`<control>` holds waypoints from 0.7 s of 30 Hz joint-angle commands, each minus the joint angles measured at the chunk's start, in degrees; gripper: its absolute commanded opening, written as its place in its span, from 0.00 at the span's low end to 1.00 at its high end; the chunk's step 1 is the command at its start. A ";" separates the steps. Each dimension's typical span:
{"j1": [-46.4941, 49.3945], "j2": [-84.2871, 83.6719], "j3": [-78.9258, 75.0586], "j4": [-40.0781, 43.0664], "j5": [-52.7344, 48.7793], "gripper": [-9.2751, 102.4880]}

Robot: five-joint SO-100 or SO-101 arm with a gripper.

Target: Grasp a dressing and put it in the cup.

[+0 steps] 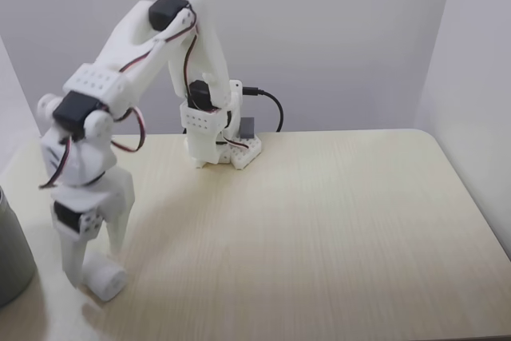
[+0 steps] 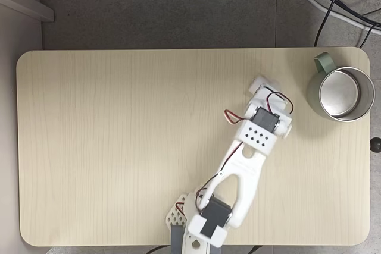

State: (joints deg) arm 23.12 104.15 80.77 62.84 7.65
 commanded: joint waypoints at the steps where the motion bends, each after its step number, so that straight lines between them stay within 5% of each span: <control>1: 0.09 2.20 4.83 0.09 -1.05 0.29; 8: -0.79 4.31 6.06 0.26 -2.37 0.26; 13: -1.23 5.45 7.38 0.97 -2.72 0.09; 21: -0.62 4.57 7.47 1.41 -2.64 0.08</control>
State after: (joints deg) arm 22.68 109.86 86.04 63.63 5.27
